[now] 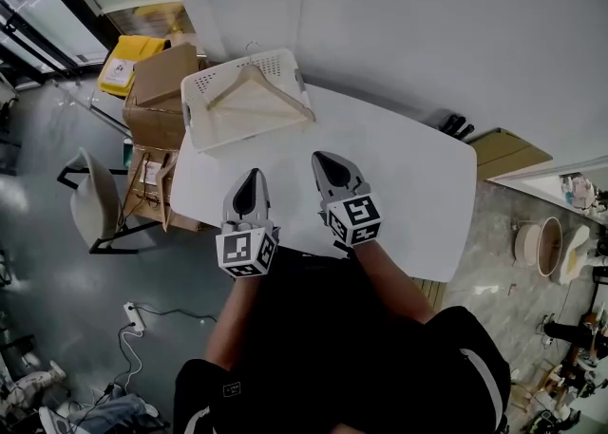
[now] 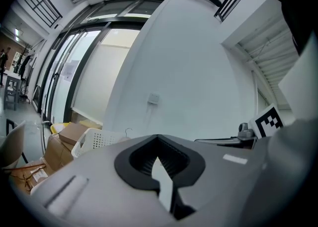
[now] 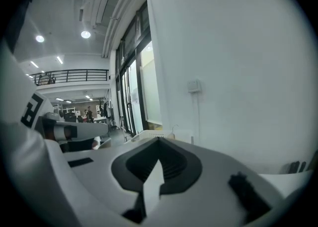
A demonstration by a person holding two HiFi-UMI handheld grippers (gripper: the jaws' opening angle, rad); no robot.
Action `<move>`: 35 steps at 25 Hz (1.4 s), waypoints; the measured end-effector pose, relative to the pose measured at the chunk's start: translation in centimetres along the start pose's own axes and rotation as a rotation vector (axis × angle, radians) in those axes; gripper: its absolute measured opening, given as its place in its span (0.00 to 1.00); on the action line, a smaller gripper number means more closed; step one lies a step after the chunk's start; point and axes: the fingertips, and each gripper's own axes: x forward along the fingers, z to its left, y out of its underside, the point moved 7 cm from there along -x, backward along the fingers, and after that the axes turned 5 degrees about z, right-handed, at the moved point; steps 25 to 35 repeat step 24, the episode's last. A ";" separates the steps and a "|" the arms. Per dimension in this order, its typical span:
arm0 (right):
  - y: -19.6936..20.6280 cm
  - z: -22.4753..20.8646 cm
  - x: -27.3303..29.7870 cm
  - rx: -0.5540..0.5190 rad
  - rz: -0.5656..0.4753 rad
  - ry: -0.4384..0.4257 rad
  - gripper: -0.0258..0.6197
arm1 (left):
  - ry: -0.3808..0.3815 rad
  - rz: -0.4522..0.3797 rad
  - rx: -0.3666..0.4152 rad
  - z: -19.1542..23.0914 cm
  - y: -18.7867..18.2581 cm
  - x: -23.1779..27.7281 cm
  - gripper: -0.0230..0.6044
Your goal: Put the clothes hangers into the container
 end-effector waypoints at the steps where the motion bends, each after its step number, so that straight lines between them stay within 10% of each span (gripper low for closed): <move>1: 0.0 0.0 -0.1 -0.005 0.000 0.001 0.06 | -0.002 -0.002 0.001 0.0 0.0 -0.1 0.04; 35: 0.2 1.6 1.0 -0.040 0.009 -0.047 0.06 | -0.005 -0.005 0.000 1.7 -0.3 0.1 0.04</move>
